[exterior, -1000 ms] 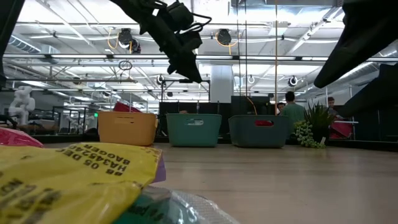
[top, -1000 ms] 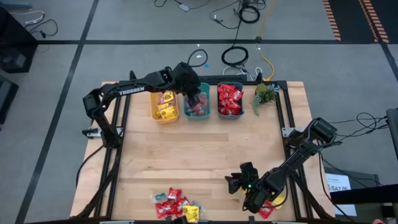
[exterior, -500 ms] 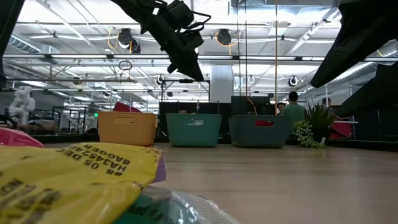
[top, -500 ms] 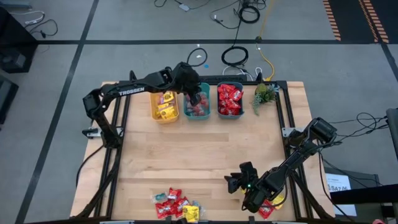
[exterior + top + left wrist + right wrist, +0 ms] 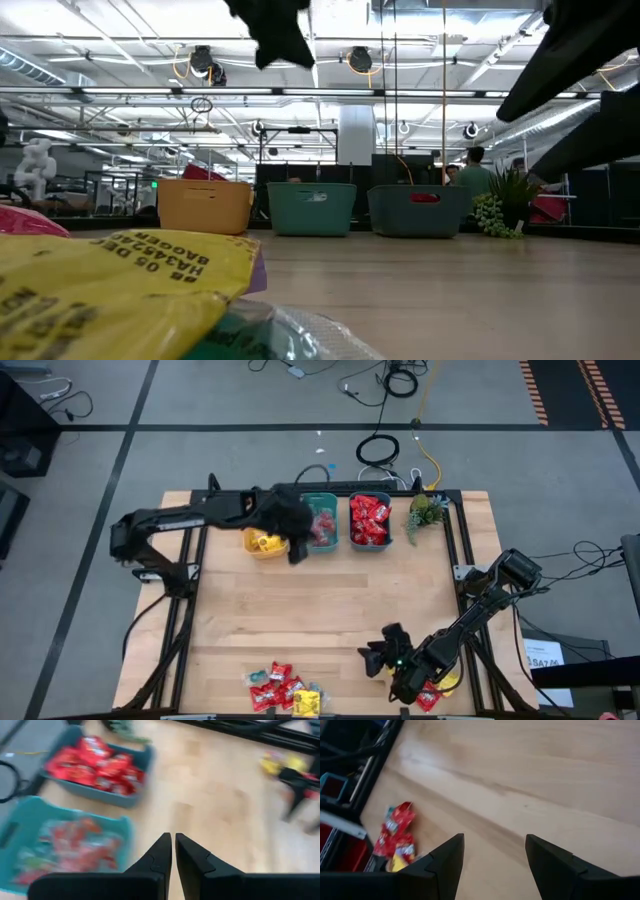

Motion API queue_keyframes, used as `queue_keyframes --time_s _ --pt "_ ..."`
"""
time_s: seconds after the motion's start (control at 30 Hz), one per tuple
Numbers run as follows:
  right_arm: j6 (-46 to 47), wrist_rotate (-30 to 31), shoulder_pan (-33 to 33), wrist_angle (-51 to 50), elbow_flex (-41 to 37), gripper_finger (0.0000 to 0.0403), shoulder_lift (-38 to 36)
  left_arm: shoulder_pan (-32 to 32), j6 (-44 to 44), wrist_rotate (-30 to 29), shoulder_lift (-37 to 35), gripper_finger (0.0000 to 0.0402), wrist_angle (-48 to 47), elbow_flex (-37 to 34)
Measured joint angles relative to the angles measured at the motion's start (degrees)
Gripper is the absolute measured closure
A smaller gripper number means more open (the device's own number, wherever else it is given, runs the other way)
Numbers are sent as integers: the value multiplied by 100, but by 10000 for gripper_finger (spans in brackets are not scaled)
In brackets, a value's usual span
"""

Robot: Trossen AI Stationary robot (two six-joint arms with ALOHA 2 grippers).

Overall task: Sort candy
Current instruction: Put the blue gummy candy into the green bin

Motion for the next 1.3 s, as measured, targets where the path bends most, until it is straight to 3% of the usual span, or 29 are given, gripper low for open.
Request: queue_keyframes --time_s 0.2,0.37,0.8,1.0,1.17,1.3 --pt "-774 -38 1 518 0 200 0 -1157 -869 -16 -396 367 -539 0" --pt "-1392 -583 2 842 2 200 2 -2218 -1918 -294 -463 367 -780 0" --pt "-2166 -1073 132 951 2 200 2 -4502 -5137 -2716 -463 360 -801 -461" --pt "-2415 -1343 165 1100 2 200 2 -5160 -6620 -2950 -458 305 -764 -991" --pt "-2455 -1370 169 1111 2 200 2 -5556 -6963 -2955 -455 286 -157 -1263" --pt "-2547 -1410 169 1111 2 200 2 -5822 -7008 -2922 -387 285 -249 -1262"
